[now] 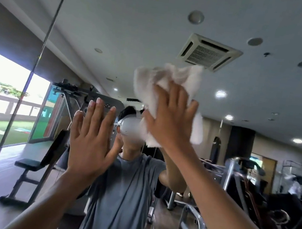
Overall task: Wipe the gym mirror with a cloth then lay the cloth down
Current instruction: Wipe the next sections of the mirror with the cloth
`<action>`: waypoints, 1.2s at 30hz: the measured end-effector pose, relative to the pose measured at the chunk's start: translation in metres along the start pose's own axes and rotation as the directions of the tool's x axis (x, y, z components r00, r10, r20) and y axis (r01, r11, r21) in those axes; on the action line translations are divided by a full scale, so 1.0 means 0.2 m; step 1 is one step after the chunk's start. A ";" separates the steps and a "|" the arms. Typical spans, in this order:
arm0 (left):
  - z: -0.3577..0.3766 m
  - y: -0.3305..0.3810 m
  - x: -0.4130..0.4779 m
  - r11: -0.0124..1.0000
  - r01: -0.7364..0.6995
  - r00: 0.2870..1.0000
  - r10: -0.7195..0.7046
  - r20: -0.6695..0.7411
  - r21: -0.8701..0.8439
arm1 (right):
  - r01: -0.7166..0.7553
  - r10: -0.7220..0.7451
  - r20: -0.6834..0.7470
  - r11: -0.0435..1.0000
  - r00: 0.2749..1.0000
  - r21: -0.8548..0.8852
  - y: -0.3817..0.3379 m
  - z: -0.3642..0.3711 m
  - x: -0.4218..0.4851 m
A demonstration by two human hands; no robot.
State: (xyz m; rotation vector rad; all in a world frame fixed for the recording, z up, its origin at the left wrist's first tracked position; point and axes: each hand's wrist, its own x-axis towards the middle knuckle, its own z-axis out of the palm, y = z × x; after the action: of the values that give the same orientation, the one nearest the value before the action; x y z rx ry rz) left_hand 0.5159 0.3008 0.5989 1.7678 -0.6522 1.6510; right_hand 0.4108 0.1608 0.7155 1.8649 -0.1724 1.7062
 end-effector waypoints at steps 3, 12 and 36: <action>-0.02 0.00 0.00 1.000 0.014 1.000 -0.015 -0.010 -0.023 | 0.389 -0.390 0.007 0.918 0.921 0.078 0.06 -0.02 -0.10; -0.15 -0.36 0.13 0.962 -0.247 0.969 0.245 0.032 0.120 | -0.147 0.147 0.001 0.989 0.989 -0.029 0.03 -0.02 0.26; -0.09 -0.43 -0.04 0.945 0.319 0.941 -0.306 -0.143 0.075 | 0.792 -0.790 -0.089 0.592 0.607 0.148 -0.59 0.04 0.33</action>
State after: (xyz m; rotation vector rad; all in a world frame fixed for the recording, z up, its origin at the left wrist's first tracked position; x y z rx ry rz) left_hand 0.5650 0.3726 0.5822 1.7109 -0.2187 1.5797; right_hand 0.4844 0.2728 0.7386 1.6429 0.7545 1.0949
